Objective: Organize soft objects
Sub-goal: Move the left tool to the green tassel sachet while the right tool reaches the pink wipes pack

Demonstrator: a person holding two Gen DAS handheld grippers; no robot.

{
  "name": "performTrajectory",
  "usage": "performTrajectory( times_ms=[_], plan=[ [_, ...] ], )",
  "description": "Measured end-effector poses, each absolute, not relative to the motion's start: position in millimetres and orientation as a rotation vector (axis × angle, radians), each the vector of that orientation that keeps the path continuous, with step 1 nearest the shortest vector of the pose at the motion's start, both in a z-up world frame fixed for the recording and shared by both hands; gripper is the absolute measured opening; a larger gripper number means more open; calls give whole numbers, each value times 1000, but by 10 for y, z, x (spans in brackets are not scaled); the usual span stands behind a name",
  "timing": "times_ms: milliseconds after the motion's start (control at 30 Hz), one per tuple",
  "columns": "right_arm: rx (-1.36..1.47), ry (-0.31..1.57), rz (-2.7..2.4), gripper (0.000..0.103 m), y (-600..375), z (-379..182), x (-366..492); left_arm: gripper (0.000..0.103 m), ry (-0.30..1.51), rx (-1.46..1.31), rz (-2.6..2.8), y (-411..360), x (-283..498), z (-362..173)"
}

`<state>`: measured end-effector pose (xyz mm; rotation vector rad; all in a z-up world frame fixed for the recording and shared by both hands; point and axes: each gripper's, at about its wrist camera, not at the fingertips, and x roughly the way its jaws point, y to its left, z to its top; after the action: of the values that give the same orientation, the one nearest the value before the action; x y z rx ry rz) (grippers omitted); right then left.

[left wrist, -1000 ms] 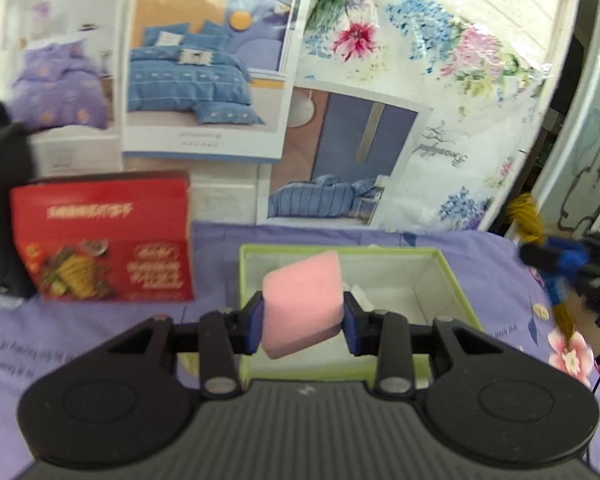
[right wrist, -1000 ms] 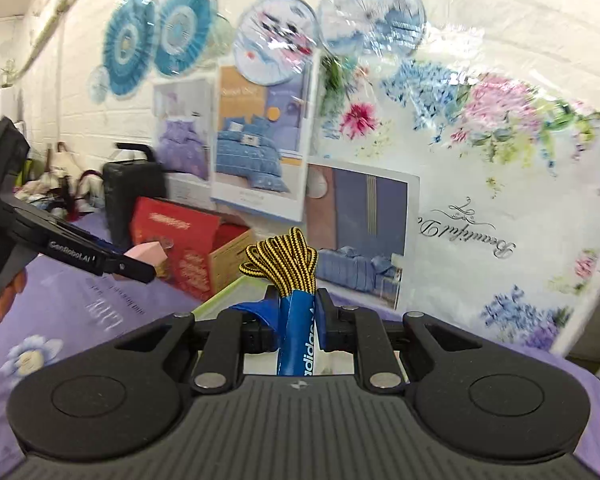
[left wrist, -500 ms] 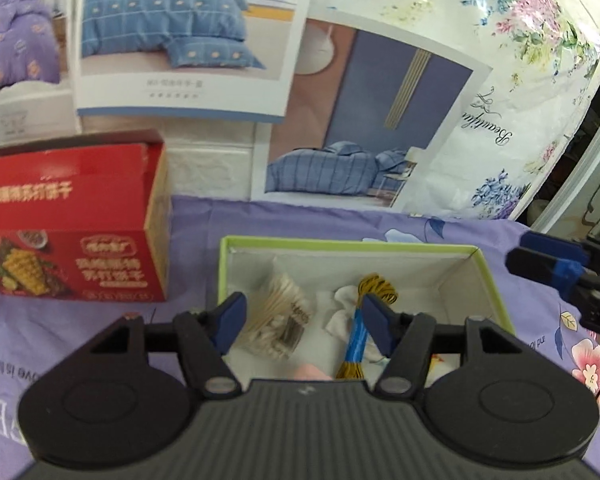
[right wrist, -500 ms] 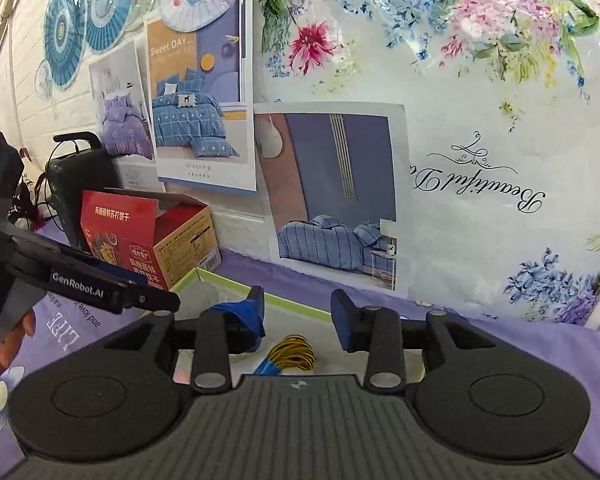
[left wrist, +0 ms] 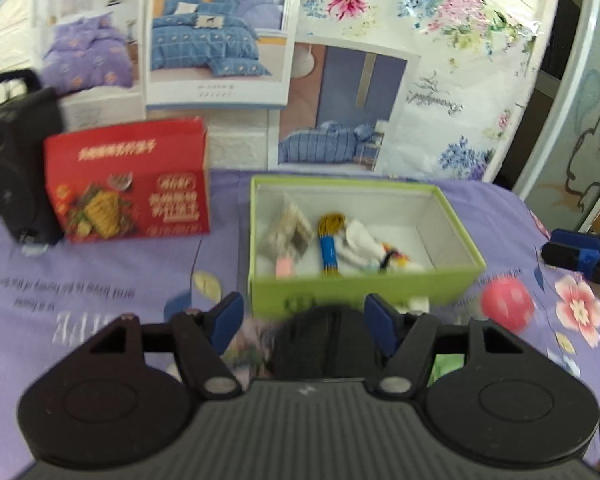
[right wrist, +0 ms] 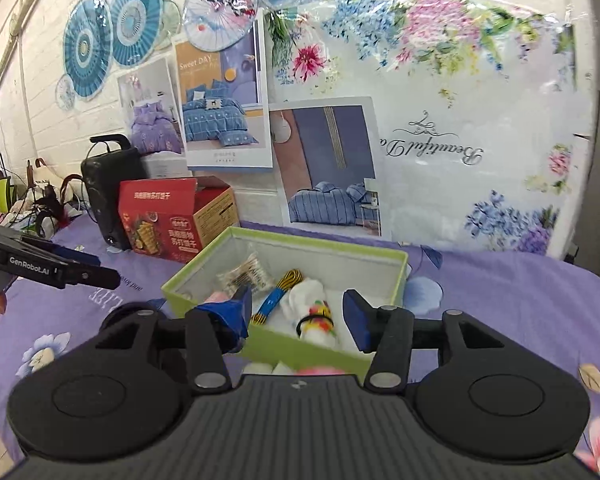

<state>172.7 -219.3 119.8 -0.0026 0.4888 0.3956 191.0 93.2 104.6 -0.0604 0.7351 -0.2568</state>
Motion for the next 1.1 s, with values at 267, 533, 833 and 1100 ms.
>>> performTrajectory(
  times_ms=[267,533,833,1100],
  plan=[
    [103,556,358,40,-2160,798,973,68,798,-43,-184,879,1191,602],
    [224,635,339,43,-2010,197,619,68,866,-54,-172,777,937,148],
    [351,697,304,46,-1878,-165,561,68,908,-50,-166,785,839,-104],
    [345,710,359,47,-1549,-169,601,68,921,-72,-181,1267,474,-83]
  ],
)
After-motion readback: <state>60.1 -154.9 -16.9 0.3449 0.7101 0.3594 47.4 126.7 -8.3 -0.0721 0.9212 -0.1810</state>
